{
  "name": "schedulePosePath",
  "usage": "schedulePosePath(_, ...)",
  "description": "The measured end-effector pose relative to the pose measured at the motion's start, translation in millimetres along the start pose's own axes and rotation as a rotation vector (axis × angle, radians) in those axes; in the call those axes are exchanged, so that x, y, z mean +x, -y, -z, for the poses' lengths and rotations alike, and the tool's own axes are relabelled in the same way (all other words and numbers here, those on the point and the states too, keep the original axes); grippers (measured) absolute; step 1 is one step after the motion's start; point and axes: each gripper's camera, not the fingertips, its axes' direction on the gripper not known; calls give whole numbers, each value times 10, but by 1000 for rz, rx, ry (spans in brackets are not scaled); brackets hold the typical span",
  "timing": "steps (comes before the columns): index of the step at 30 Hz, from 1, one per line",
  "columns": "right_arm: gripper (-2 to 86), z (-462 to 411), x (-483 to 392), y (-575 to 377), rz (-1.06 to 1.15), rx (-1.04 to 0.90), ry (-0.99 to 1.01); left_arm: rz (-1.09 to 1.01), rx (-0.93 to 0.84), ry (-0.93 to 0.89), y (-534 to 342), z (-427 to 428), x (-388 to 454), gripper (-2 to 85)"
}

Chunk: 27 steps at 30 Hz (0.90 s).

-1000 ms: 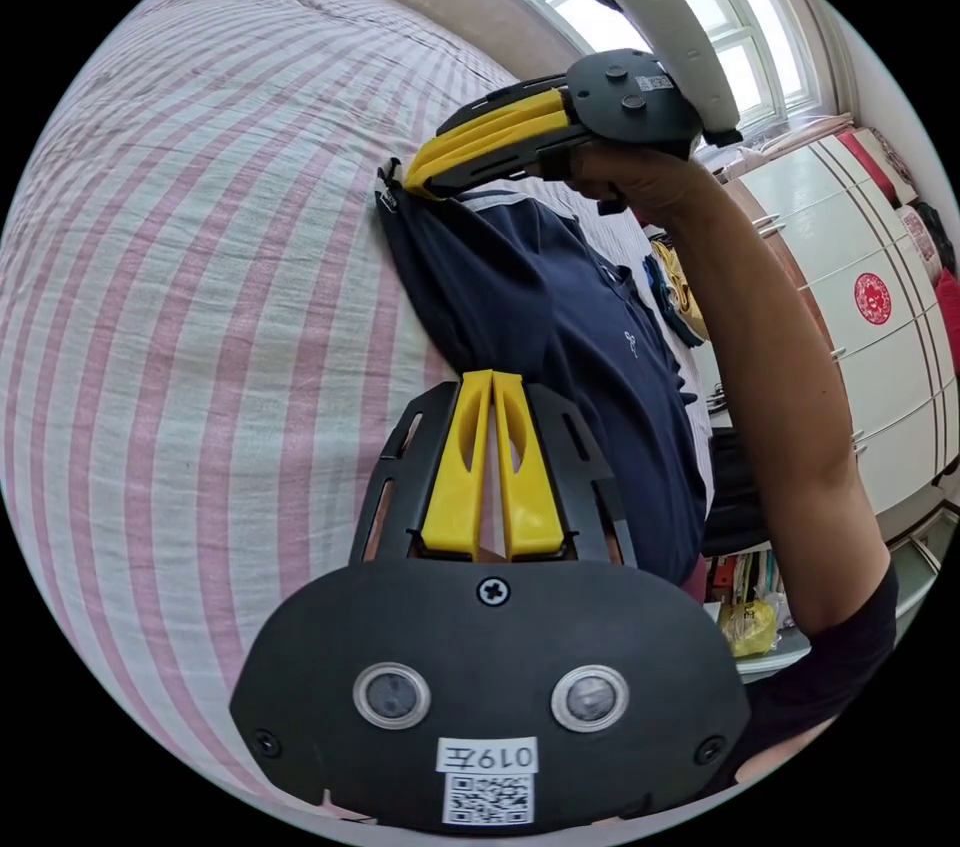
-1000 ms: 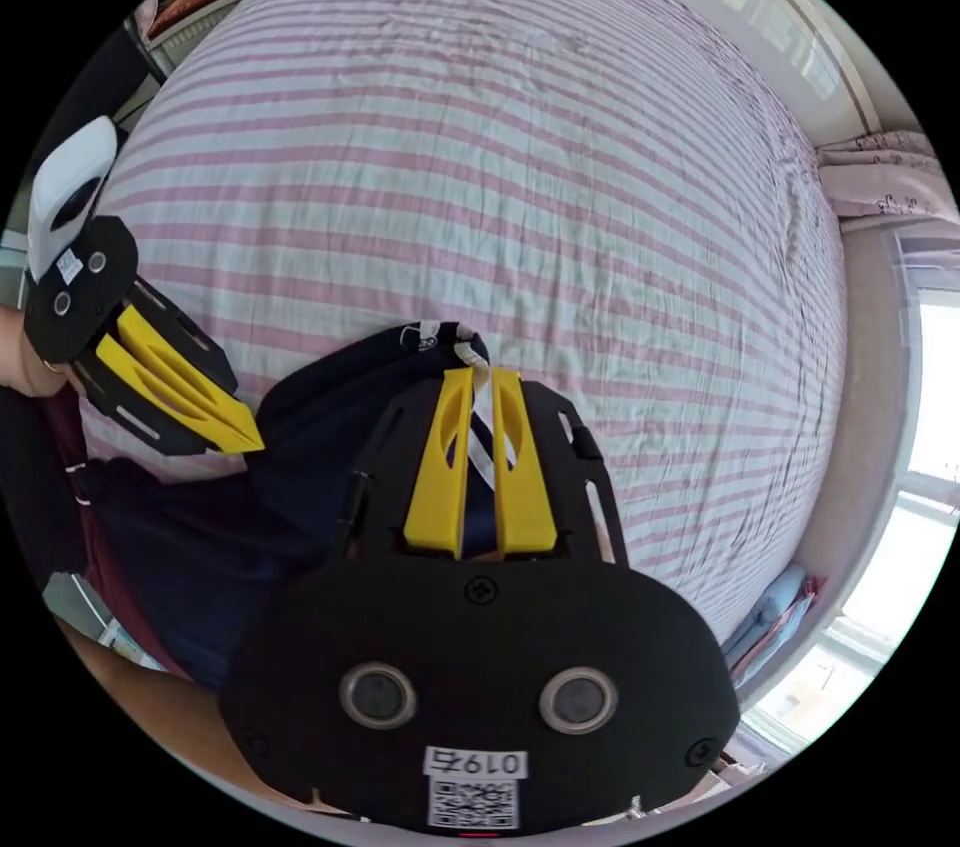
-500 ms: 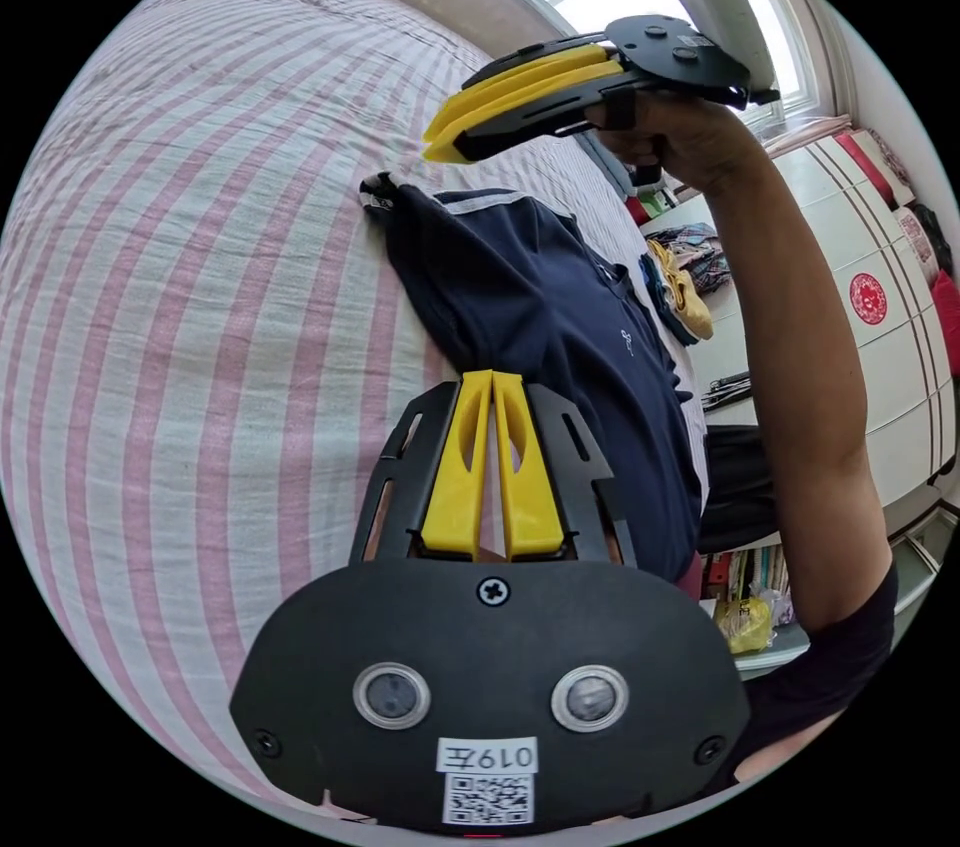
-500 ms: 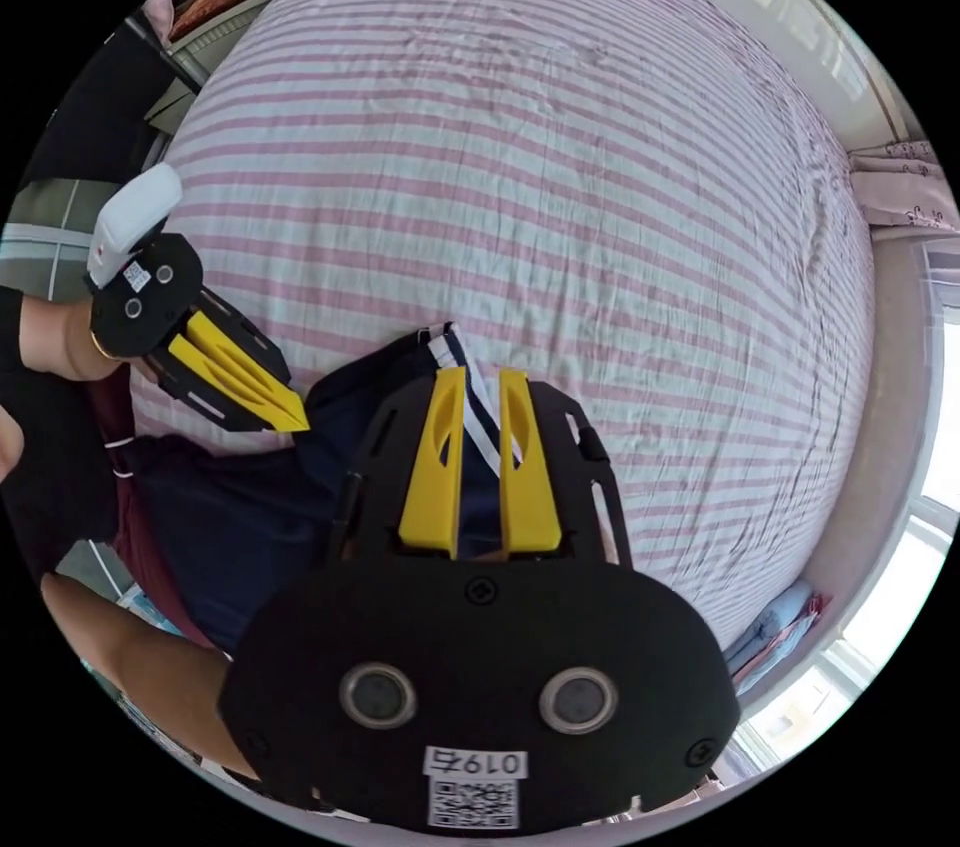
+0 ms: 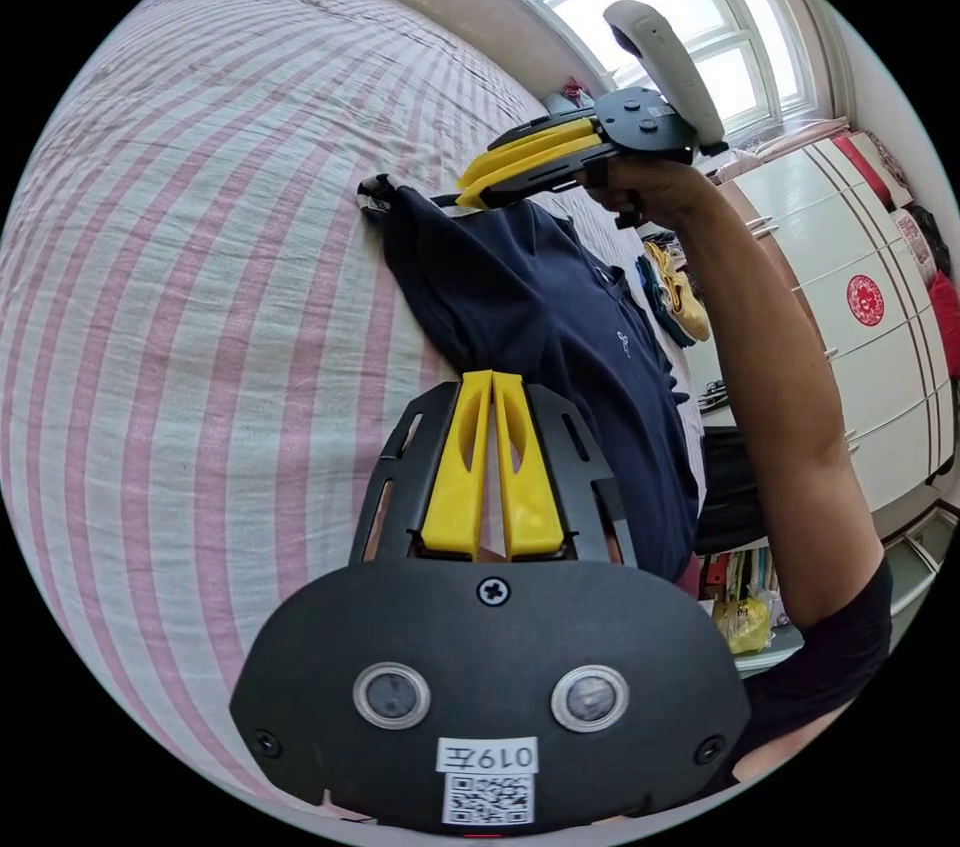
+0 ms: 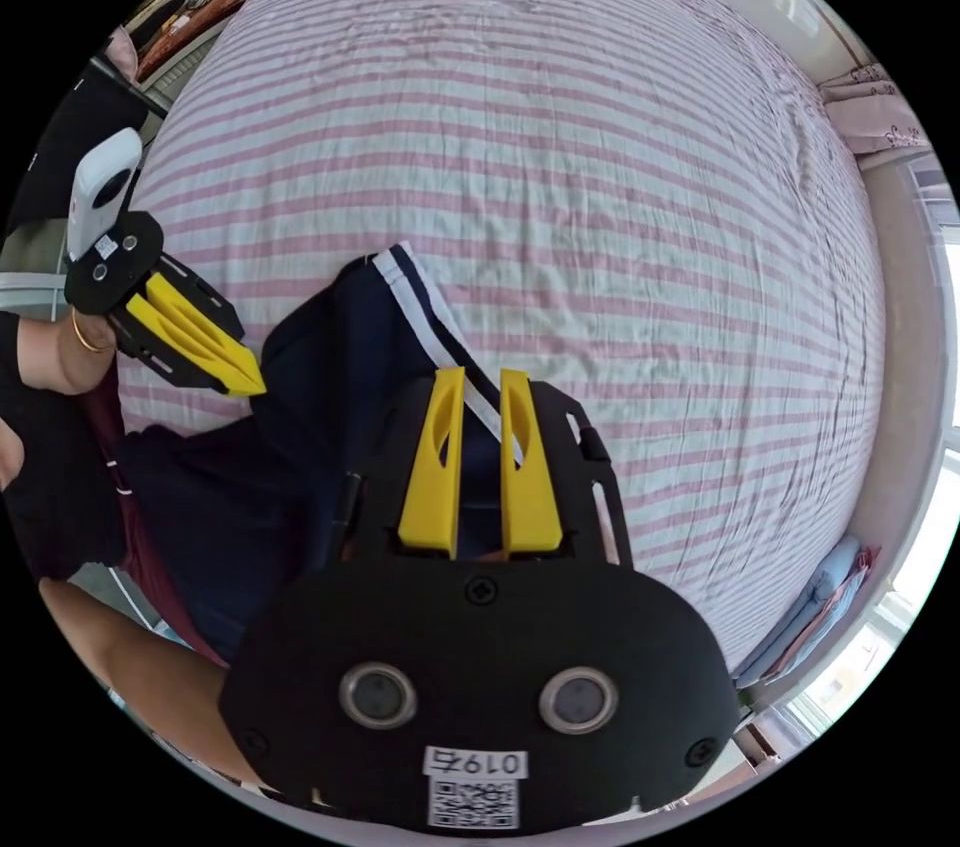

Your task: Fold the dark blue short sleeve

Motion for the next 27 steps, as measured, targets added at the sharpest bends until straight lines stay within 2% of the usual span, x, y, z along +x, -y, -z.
schedulePosePath(4,0,120,20,70,-17,38,-49,5,-3,-7,4,11,12,8)
schedulePosePath(7,-6,231,112,49,-100,100,-68,7,-1,-2,5,23,32,8)
schedulePosePath(12,5,251,81,94,-132,87,-69,15,6,7,4,62,52,8)
schedulePosePath(16,63,508,177,97,-140,79,-38,13,-2,1,14,58,60,8)
schedulePosePath(23,64,1062,361,-94,-169,149,-8,13,-4,-3,25,63,81,7)
schedulePosePath(27,62,1187,589,-365,-255,136,37,16,-4,-7,34,65,82,7)
